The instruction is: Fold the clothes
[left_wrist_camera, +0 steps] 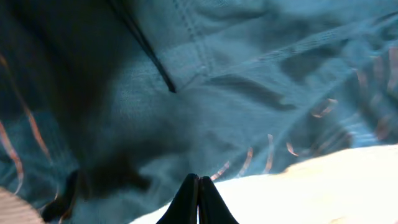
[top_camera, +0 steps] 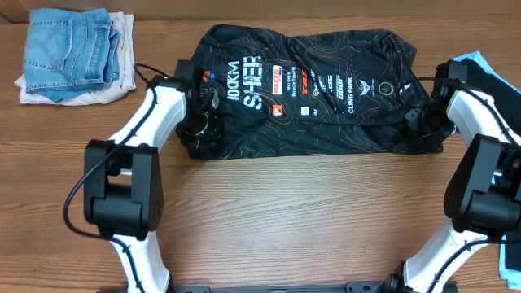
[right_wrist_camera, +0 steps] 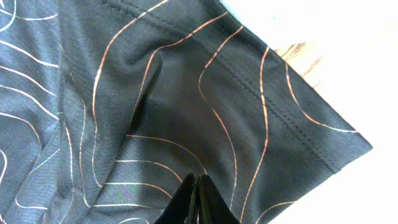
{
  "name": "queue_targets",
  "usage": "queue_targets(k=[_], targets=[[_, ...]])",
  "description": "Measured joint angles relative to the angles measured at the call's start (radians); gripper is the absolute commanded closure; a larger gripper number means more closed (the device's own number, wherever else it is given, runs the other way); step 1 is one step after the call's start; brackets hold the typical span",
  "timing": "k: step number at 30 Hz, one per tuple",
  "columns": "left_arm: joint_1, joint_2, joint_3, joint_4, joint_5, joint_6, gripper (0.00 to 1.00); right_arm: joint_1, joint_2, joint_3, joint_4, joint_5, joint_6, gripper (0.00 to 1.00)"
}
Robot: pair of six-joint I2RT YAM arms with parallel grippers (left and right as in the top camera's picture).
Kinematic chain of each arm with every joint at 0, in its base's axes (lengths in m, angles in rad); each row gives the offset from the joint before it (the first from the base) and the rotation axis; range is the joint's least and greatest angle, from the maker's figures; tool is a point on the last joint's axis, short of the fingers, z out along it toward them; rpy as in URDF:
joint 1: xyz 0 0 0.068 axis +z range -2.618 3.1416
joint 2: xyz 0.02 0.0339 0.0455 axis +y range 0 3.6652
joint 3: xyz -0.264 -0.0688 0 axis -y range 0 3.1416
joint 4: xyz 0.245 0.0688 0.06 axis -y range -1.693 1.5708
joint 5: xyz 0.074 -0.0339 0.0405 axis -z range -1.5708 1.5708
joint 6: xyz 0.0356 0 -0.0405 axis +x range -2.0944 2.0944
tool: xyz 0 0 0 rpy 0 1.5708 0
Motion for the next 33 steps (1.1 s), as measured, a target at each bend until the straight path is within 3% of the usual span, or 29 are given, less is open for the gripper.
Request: queue_targets(k=[20,33], targets=[[0.185,0.071,-0.003,-0.043,0.019,-0.003,0.96,-0.058,0.003,0.000,-0.047,0.034,0.000,0.96],[0.200,0.071,-0.003,-0.058,0.013,-0.003,0.95,-0.059,0.040,-0.002,-0.040,-0.003,0.001,0.96]])
